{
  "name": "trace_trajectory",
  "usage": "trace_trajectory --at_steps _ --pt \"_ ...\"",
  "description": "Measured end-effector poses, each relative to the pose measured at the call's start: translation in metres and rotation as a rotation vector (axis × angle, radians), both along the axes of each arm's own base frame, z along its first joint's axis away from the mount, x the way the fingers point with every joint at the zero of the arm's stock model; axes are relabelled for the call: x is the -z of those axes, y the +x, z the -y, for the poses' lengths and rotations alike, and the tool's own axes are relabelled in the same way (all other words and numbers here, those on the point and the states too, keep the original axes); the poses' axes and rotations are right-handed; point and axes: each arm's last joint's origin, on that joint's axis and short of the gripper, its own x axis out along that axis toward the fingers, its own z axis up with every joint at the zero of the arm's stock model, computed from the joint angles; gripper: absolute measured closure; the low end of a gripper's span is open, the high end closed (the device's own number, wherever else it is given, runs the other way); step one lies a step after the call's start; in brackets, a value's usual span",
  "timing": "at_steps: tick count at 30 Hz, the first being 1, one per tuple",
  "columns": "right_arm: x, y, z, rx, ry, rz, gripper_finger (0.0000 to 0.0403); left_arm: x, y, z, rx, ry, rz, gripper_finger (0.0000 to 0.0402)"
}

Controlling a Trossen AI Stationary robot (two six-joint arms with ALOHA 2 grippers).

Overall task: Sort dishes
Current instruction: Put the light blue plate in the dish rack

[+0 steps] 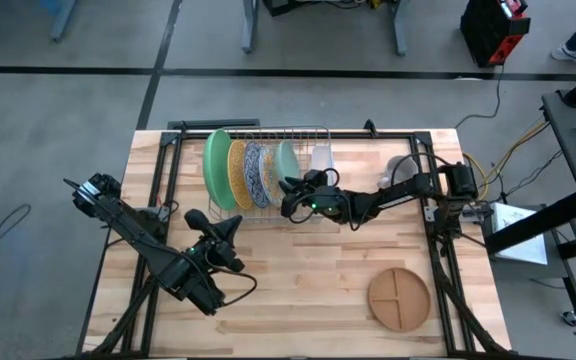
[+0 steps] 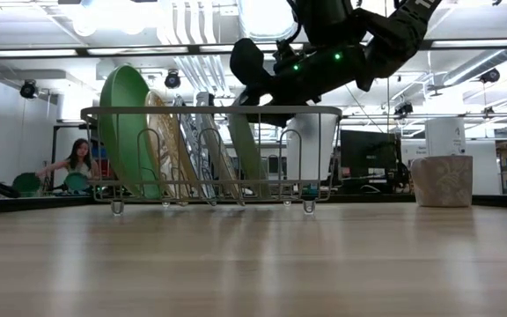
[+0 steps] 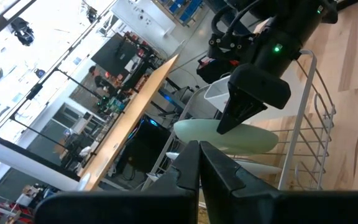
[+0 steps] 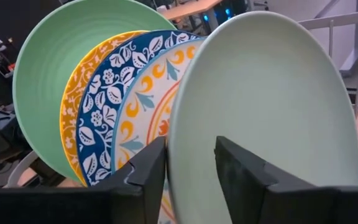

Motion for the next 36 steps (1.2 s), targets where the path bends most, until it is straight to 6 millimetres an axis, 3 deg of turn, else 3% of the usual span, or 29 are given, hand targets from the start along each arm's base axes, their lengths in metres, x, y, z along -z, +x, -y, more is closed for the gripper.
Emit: trace_trajectory --at_steps 36 --pt "-0.006 0.008 -0.017 -0.055 -0.079 -0.143 0.0207 0.0 0.0 0.0 0.0 -0.001 -0.002 0.0401"
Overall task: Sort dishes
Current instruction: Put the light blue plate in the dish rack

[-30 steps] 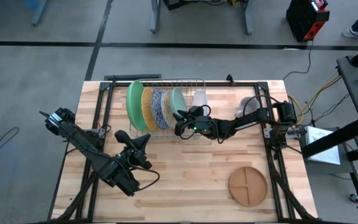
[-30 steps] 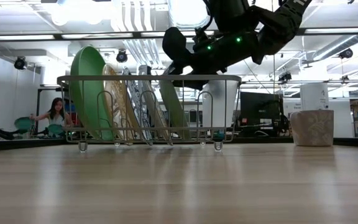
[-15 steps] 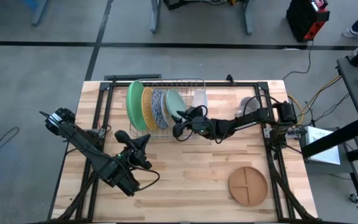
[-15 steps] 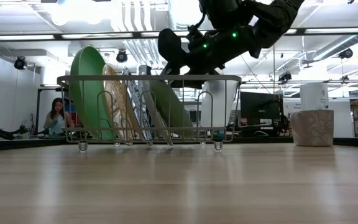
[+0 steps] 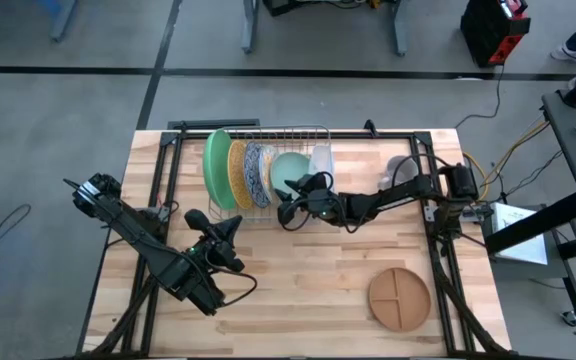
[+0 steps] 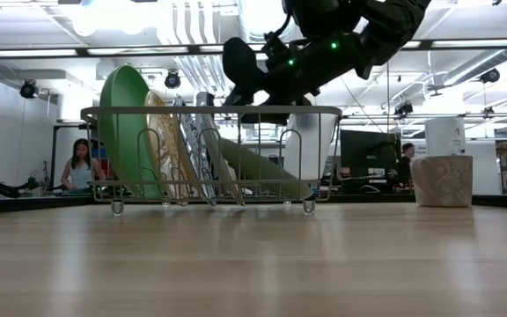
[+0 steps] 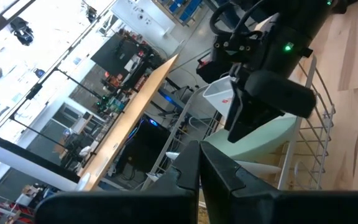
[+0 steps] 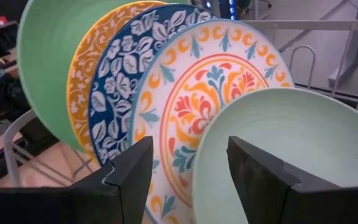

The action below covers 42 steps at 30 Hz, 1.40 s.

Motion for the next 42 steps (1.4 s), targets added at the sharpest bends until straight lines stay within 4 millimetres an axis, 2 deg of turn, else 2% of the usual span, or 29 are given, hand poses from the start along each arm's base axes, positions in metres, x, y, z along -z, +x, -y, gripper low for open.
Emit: trace_trajectory --at_steps 14,26,35,39,42 --pt "0.0 -0.002 -0.022 -0.075 -0.03 -0.045 0.0207 0.001 0.0 0.0 -0.002 -0.015 -0.013 0.0401" --pt "-0.005 -0.02 -0.014 -0.005 0.036 -0.2 0.023 0.001 0.0 0.0 -0.002 -0.019 -0.016 0.0401" --pt "-0.035 -0.03 -0.027 -0.066 -0.01 -0.148 0.0245 0.001 0.0 0.0 -0.002 -0.019 -0.017 0.0401" --pt "-0.048 -0.036 -0.033 -0.116 -0.087 -0.167 0.0247 0.001 0.0 0.0 -0.002 -0.02 -0.016 0.0401" --pt "-0.055 -0.038 -0.033 -0.27 -0.137 -0.195 0.0248 0.001 0.0 0.0 -0.003 -0.041 -0.024 0.0401"
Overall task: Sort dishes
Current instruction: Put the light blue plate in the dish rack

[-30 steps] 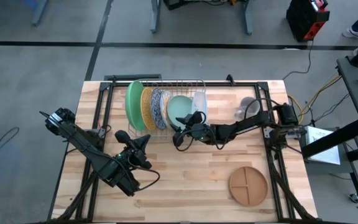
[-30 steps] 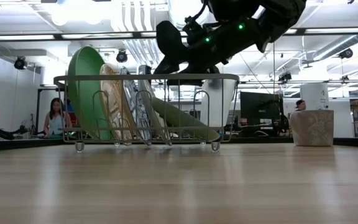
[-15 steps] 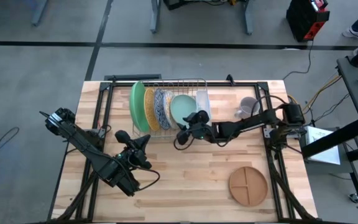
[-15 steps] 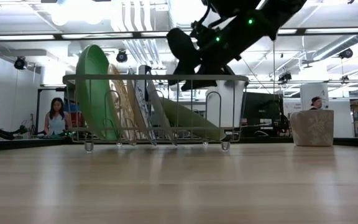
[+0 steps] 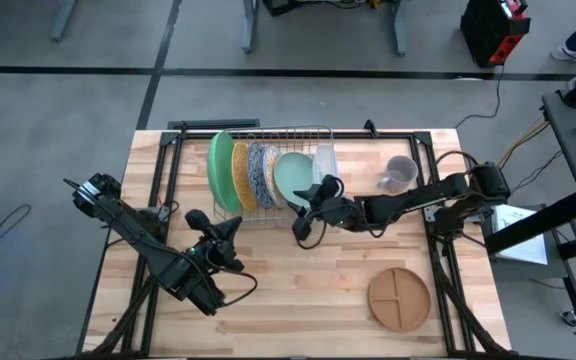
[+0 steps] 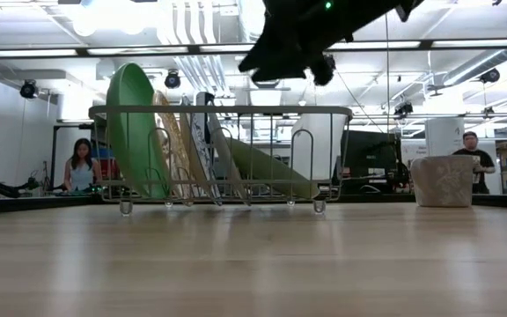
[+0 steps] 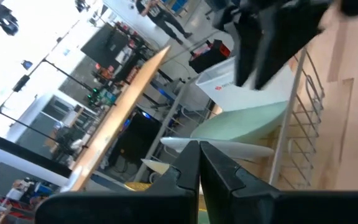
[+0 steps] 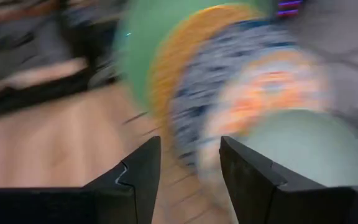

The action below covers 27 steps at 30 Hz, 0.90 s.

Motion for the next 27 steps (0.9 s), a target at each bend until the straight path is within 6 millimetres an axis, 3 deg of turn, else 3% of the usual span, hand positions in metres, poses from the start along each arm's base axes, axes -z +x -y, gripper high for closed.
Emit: trace_trajectory --at_steps 3,5,10,14,21,27 --pt "0.0 0.0 0.013 -0.249 0.047 -0.061 0.0257 0.001 0.0 0.0 -0.001 -0.025 -0.022 0.0401" --pt "0.002 -0.001 0.024 -0.308 0.02 -0.102 0.0266 0.0 0.0 0.002 0.003 -0.038 -0.025 0.0401" --pt "0.012 -0.003 0.044 -0.257 -0.054 -0.219 0.0288 -0.001 -0.001 0.003 0.009 -0.043 -0.029 0.0401" --pt "0.008 0.004 0.049 -0.249 -0.082 -0.238 0.0294 -0.001 -0.001 0.003 0.009 -0.042 -0.03 0.0401" --pt "0.002 0.025 0.055 -0.242 -0.073 -0.346 0.0275 -0.001 -0.002 0.003 0.008 -0.038 -0.034 0.0401" --pt "0.012 0.037 0.059 -0.249 -0.069 -0.436 0.0257 0.0 -0.002 0.003 0.008 -0.038 -0.034 0.0401"
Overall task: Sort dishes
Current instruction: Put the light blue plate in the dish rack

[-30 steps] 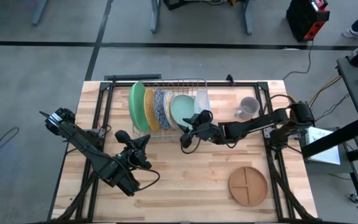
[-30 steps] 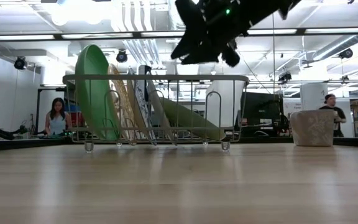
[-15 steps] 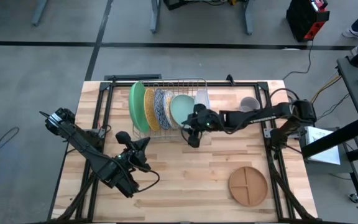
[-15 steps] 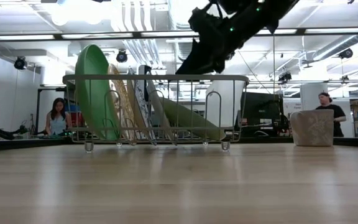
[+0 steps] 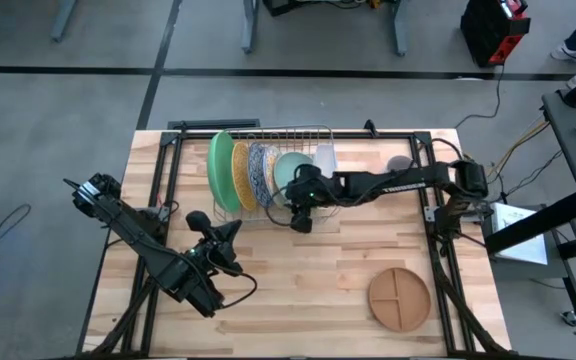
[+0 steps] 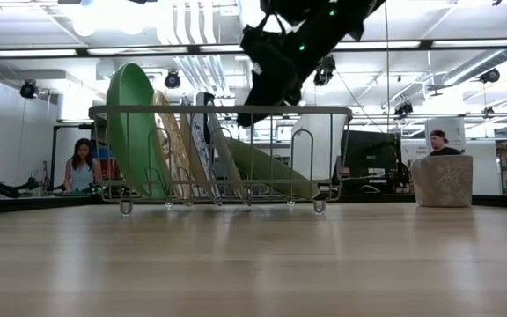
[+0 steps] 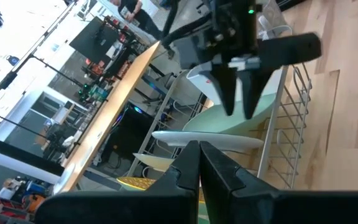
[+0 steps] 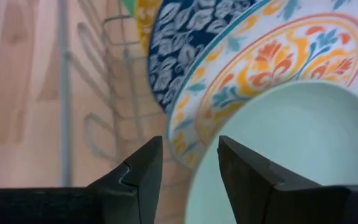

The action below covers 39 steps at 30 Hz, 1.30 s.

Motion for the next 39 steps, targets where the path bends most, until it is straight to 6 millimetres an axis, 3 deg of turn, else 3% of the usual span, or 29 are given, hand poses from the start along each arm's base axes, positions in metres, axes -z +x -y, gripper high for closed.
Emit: trace_trajectory --at_steps 15,24,30,39 --pt "0.023 0.014 0.016 0.078 0.043 -0.066 0.0264 0.0 0.0 0.0 0.0 0.005 -0.001 0.0401" --pt "0.031 0.015 0.021 0.102 0.036 -0.086 0.0311 -0.001 0.0 0.0 0.001 0.024 0.015 0.0401" --pt "0.028 0.015 0.021 0.127 0.039 -0.072 0.0389 -0.001 0.0 -0.001 0.001 0.028 0.018 0.0401" --pt "0.007 0.012 0.024 0.23 0.087 0.043 0.04 -0.001 0.0 -0.001 0.002 0.04 0.029 0.0401"
